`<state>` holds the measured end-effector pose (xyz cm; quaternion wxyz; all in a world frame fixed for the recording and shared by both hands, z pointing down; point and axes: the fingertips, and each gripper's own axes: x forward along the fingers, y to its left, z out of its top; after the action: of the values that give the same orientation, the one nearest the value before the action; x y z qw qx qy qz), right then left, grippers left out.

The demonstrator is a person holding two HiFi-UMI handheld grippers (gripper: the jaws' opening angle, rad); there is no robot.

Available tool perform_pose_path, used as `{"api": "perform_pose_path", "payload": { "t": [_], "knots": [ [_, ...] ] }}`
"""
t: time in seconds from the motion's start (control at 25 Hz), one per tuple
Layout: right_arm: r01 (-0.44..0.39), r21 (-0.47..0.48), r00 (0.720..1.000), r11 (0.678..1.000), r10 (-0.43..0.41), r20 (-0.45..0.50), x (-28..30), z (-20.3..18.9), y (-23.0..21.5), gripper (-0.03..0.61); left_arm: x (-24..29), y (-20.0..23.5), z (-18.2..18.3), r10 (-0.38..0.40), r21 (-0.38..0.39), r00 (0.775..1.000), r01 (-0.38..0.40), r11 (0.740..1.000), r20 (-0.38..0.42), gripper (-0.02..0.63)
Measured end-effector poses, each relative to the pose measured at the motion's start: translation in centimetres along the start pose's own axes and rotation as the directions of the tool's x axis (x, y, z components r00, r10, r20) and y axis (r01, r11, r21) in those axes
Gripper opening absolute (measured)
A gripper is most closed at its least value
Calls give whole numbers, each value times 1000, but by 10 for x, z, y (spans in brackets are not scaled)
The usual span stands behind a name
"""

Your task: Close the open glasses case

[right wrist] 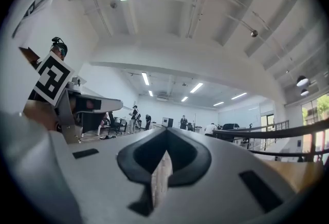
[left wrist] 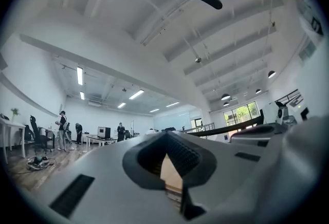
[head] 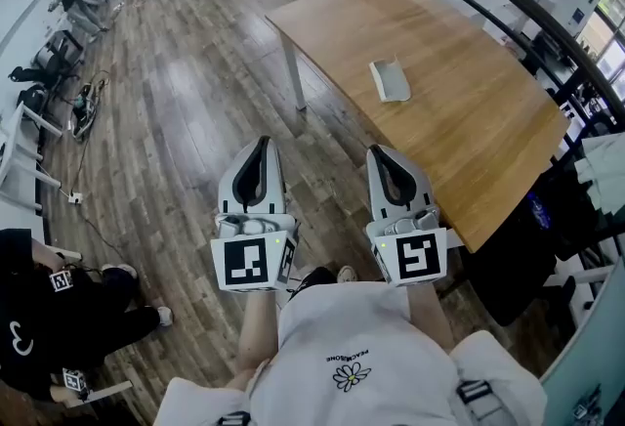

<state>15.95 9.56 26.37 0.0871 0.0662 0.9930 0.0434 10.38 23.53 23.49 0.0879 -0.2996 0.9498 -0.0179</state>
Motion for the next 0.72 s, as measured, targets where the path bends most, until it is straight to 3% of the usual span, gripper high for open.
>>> {"api": "perform_pose_path", "payload": {
  "t": [0.72],
  "knots": [
    [-110, 43, 994, 993, 109, 8, 16, -15, 0, 8, 27, 0, -12, 15, -1, 1000, -15, 1000, -18, 15]
  ]
}}
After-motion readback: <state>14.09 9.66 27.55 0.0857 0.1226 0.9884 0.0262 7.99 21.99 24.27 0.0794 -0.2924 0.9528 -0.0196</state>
